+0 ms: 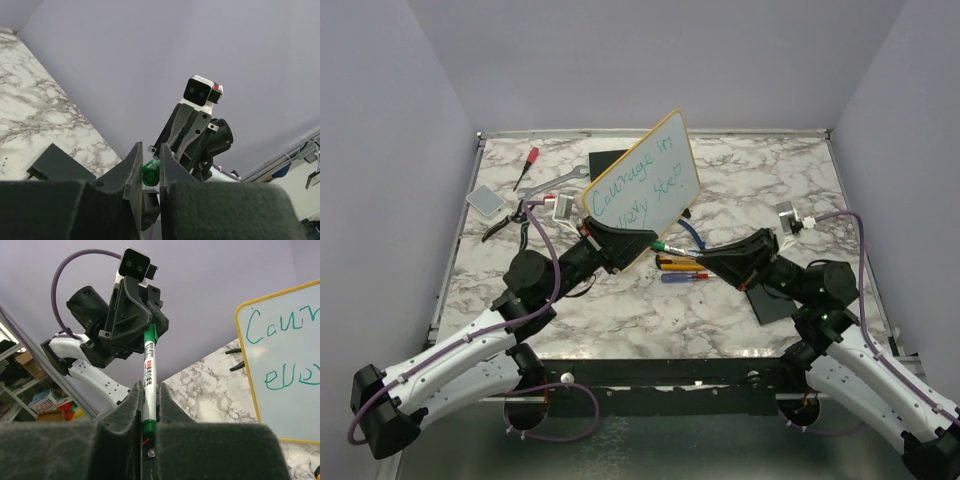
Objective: Write a sentence on the whiteboard
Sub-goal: Close the whiteboard marker at the center of the board.
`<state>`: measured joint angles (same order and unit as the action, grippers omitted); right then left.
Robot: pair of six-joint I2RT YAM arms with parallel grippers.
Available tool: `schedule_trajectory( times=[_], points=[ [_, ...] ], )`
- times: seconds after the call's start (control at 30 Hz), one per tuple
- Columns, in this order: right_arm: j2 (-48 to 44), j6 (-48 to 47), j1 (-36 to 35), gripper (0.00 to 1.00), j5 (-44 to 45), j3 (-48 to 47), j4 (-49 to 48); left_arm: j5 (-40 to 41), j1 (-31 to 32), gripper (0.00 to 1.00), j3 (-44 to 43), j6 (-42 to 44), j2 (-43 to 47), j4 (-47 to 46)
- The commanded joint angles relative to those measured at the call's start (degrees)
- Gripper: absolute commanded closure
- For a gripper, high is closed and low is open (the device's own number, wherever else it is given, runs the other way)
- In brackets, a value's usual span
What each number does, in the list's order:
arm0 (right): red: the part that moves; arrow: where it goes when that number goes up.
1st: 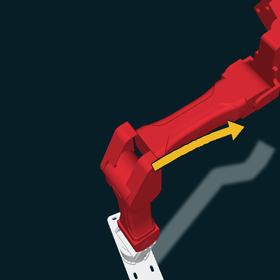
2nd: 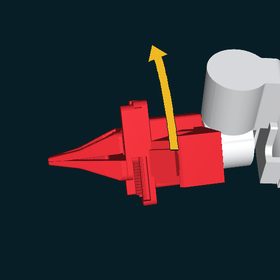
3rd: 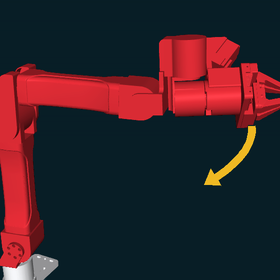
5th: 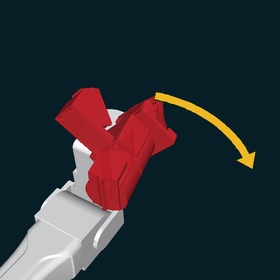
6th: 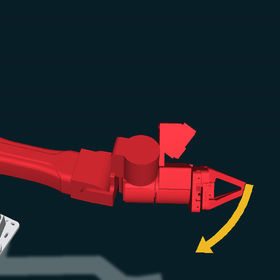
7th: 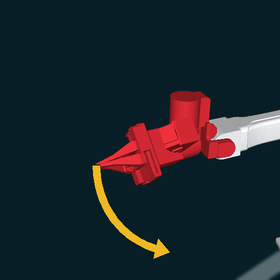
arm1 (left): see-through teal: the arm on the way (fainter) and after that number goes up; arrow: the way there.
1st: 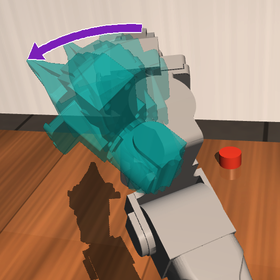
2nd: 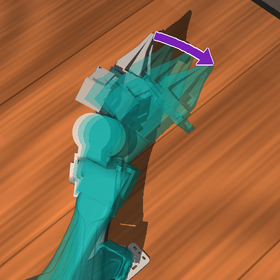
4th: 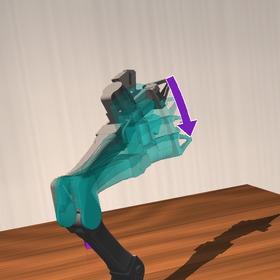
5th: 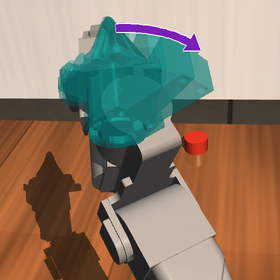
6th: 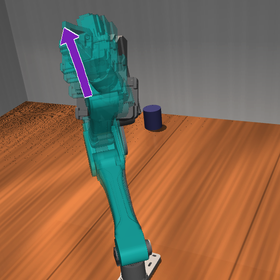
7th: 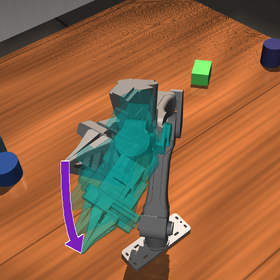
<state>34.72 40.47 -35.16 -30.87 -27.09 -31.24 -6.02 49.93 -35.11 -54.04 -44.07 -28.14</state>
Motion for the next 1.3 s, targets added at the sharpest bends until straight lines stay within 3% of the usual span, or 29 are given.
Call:
schedule_trajectory(
  times=[0.0, 0.87, 1.27],
  points=[
    [0.7, -0.3, -0.3, 1.0, 1.2, 0.7, -0.2, -1.8, -0.2, 1.0, 1.0, -0.4, -0.6, -2.1],
    [8.3, 2.7, -0.2, 0.99, 4.0, 2.2, -10.2, -4.6, 0.2, 1.0, 4.2, -3.1, -4.9, -9.0],
    [11.5, 4.4, -0.3, 0.99, 5.8, 2.3, -15.7, -1.9, 5.6, 1.0, 5.2, -2.3, -8.1, -11.6]
  ],
)
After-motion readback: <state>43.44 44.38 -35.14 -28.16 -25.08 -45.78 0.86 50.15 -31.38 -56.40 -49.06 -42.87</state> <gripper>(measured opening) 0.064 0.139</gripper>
